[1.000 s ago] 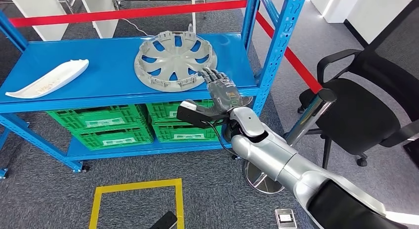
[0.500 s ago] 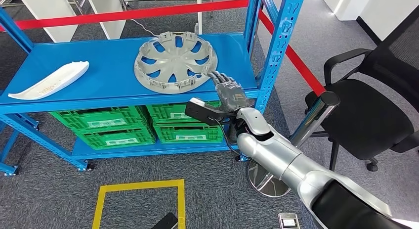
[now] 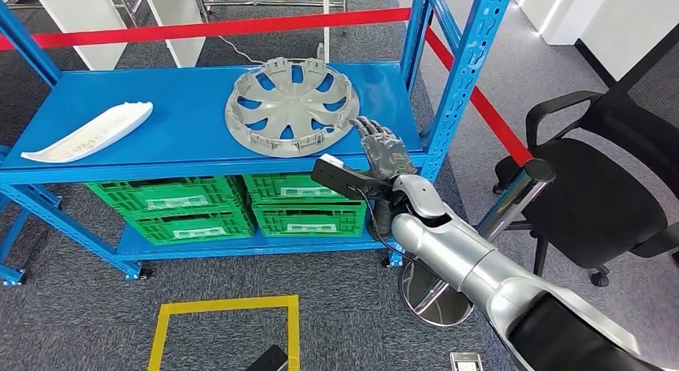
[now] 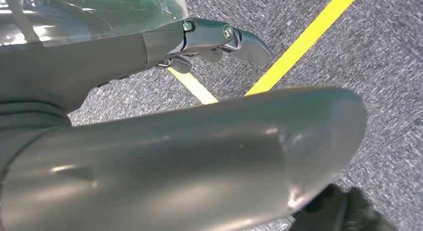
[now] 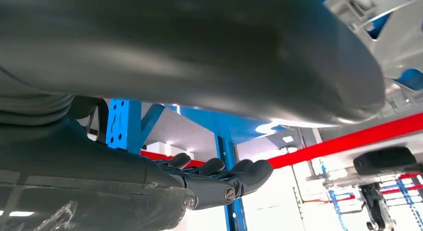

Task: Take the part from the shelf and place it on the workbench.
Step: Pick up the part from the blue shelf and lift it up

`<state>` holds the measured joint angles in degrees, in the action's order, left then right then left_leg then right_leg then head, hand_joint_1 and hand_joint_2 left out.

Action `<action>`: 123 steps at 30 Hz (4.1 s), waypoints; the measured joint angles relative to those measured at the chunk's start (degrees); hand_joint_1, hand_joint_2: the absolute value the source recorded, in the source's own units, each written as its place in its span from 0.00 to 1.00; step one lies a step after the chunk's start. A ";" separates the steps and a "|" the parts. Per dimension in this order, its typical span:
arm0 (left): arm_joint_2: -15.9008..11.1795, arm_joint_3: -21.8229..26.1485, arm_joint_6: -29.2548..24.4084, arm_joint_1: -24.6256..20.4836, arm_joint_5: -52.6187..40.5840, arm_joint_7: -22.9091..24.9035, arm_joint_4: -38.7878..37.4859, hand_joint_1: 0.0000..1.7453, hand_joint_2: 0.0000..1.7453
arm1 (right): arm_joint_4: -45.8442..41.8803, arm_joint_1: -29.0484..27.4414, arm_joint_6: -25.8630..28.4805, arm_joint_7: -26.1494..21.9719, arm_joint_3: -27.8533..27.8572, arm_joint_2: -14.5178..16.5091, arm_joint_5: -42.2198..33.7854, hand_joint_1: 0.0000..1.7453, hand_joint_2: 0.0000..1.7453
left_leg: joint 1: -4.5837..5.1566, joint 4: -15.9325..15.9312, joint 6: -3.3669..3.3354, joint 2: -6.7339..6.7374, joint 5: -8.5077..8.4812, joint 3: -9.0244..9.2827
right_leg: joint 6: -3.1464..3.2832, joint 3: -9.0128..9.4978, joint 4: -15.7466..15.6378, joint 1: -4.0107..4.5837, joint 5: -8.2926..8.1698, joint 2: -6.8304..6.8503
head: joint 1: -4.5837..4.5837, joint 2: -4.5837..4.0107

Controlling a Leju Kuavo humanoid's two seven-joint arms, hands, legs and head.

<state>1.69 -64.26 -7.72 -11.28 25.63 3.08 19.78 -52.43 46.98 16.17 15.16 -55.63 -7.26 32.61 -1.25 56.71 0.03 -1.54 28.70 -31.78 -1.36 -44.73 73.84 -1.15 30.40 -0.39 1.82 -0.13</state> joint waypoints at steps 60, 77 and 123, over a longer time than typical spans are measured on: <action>0.40 0.90 0.34 -0.27 -0.60 -0.96 -0.02 0.00 0.00 | 7.47 3.14 0.19 -3.56 -1.27 4.19 -1.21 0.00 0.00 | -0.15 1.72 0.66 -1.71 -1.68 -3.48 | 2.00 8.52 -14.02 0.66 -3.75 -1.92 | -0.22 0.00; 0.37 0.91 0.35 -0.20 -0.62 -0.97 -0.04 0.00 0.00 | 7.43 2.97 0.16 -2.53 -1.27 3.41 -1.10 0.00 0.00 | -0.08 1.59 2.12 -1.68 -1.47 -3.34 | 1.99 8.86 -14.21 0.56 -3.76 -1.76 | -0.20 0.00; -1.23 0.86 -0.87 1.53 -1.45 -1.07 -0.09 0.00 0.00 | -0.45 -2.76 -1.52 3.61 0.91 -1.81 2.97 0.00 0.00 | 0.00 1.98 -0.51 0.52 -1.25 -3.00 | -0.31 2.91 0.53 0.31 3.46 0.84 | 0.05 0.00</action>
<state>0.45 -63.40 -8.59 -9.74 24.17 2.01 19.69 -52.88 44.22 14.66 18.77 -54.71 -9.07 35.58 -1.25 58.69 -0.48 -1.02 27.45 -34.78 -1.67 -41.82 74.37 -0.84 33.86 0.45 1.87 -0.13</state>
